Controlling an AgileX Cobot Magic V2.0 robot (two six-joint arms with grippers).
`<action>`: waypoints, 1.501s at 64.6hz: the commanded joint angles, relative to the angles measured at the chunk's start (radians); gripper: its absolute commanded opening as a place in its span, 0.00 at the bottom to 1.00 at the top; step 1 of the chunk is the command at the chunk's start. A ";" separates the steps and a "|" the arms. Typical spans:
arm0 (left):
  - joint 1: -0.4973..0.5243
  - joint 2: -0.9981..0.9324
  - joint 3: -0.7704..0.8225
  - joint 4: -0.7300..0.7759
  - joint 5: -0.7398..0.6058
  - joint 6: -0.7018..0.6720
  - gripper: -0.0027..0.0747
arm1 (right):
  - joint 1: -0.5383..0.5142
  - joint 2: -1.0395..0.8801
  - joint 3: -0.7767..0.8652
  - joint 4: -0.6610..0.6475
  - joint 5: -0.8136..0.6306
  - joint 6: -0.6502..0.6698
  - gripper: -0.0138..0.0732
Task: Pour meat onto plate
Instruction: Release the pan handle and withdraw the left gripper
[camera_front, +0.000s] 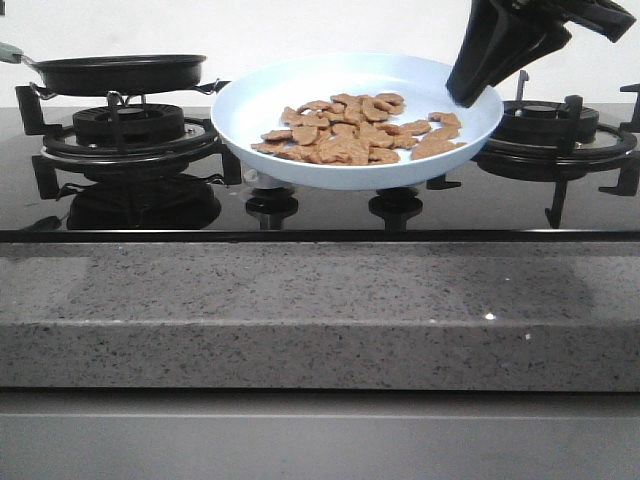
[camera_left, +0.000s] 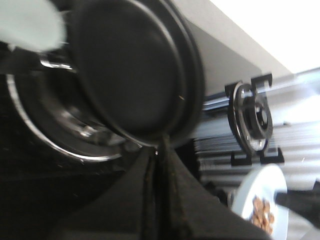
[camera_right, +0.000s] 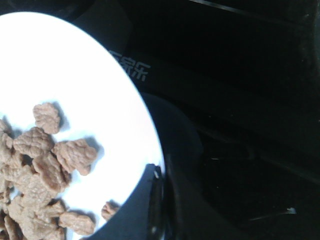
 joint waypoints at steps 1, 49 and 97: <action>-0.049 -0.123 -0.019 0.001 0.011 -0.004 0.01 | -0.002 -0.048 -0.026 0.037 -0.036 -0.007 0.09; -0.637 -0.947 0.646 1.155 -0.711 -0.521 0.01 | -0.002 -0.048 -0.026 0.037 -0.036 -0.007 0.09; -0.643 -1.401 0.941 1.146 -0.867 -0.521 0.01 | -0.002 -0.048 -0.026 0.037 -0.036 -0.007 0.09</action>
